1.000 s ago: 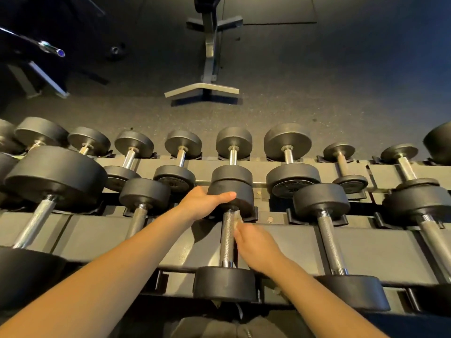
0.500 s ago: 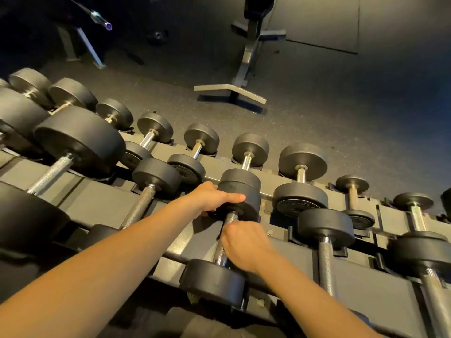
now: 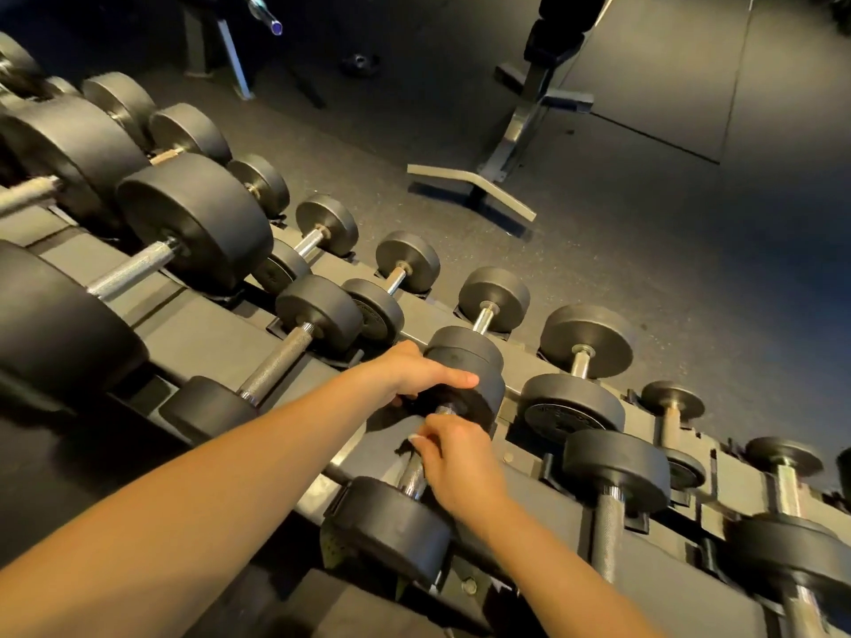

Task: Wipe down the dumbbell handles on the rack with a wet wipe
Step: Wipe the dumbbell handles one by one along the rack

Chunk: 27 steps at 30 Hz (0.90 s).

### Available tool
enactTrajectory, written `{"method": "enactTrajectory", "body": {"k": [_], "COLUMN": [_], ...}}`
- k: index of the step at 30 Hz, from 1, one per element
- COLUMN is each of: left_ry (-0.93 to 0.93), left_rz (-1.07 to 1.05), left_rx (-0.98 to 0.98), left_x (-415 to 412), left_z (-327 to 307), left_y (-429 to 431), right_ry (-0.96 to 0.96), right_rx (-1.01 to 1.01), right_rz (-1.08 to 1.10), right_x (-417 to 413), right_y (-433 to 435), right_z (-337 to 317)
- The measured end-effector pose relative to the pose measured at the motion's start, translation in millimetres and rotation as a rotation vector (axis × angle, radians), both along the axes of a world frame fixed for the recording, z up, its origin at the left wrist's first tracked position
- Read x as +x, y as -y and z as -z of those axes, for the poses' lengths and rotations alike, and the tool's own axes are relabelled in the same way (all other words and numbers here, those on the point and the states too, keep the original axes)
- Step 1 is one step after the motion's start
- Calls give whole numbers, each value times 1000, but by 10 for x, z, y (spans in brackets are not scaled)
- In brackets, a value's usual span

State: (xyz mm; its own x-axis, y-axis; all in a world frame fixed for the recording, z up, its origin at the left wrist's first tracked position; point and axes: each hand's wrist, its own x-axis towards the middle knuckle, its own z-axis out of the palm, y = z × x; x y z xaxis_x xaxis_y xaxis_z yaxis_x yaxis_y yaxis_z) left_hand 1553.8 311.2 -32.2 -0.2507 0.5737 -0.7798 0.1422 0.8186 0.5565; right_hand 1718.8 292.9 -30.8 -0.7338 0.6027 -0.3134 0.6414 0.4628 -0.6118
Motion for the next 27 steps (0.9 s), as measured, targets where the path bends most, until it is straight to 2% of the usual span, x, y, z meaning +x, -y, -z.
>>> {"method": "enactTrajectory", "body": {"k": [3, 4, 7, 9, 10, 12, 15, 20, 22, 24, 27], "left_ry": [-9, 10, 98, 66, 7, -41, 48, 69, 57, 46, 38], "left_rz": [3, -18, -150, -192, -146, 24, 186, 94, 57, 11, -106], "left_rx": [49, 76, 136, 149, 119, 32, -69, 0, 27, 77, 189], "left_x": [-6, -24, -116, -137, -139, -130, -105, -74, -82, -80, -86], "left_z": [-49, -60, -118, -168, -191, -246, -304, -346, -383, -446, -583], "left_y": [91, 141, 335, 498, 589, 801, 1099, 1292, 1391, 1481, 1542], "right_ry": [-23, -22, 54, 167, 182, 151, 16, 46, 48, -11, -224], "right_rx": [-165, -126, 386, 478, 486, 355, 97, -315, -438, -591, -902], "right_rz": [-237, -290, -345, -285, -285, -270, -219, -399, -379, -216, 180], "right_x": [103, 102, -39, -139, -168, -121, -6, 36, 8, -57, -218], "right_y": [-28, -88, -342, -416, -397, -302, -158, -121, -173, -211, -192], "right_z": [-63, -68, -7, -19, 15, 60, 38, -57, -106, -182, -303]}}
